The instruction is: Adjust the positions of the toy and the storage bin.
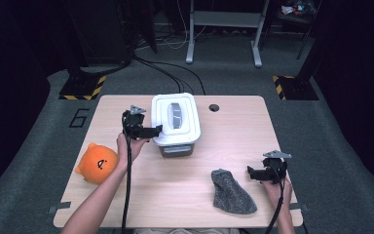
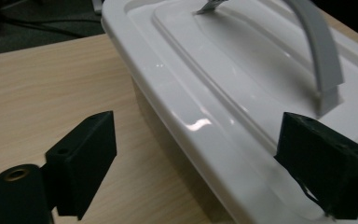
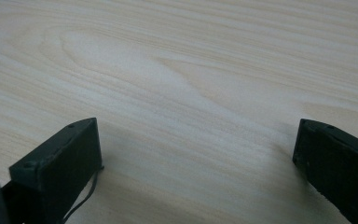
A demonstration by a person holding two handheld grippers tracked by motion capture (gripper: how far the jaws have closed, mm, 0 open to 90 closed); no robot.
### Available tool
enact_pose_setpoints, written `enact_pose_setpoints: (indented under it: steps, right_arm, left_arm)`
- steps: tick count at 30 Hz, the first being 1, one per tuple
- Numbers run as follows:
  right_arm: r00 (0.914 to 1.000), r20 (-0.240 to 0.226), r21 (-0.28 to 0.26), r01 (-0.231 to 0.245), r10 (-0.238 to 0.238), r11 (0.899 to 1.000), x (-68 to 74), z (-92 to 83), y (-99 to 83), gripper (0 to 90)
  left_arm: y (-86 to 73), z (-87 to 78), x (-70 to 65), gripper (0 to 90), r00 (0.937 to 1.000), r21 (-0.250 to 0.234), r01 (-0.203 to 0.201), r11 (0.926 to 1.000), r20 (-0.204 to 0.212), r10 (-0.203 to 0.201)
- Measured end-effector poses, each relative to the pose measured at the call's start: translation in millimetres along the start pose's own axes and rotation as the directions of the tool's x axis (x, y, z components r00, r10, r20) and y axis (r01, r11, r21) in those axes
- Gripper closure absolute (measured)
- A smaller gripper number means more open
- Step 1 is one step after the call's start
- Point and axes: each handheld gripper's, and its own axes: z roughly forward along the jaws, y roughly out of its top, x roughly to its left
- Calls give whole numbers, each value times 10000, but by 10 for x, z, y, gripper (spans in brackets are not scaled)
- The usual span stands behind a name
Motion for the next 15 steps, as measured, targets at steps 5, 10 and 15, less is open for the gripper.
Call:
enact_pose_setpoints:
  steps: [5, 10, 15]
  right_arm:
    - [10000, -3, -1, -1, 1, 10000, 0, 0, 0, 1]
    - [10000, -3, 1, 0, 0, 10000, 0, 0, 0, 1]
    - [10000, -1, 2, -2, 2, 10000, 0, 0, 0, 2]
  left_arm:
    - [0, 44, 54, 222, 9992, -185, 63, 9998, 385, -56]
    - [3, 35, 60, 279, 9987, -211, -54, 9998, 508, 64]
    - [4, 24, 68, 376, 9959, -211, -222, 9995, 875, 239]
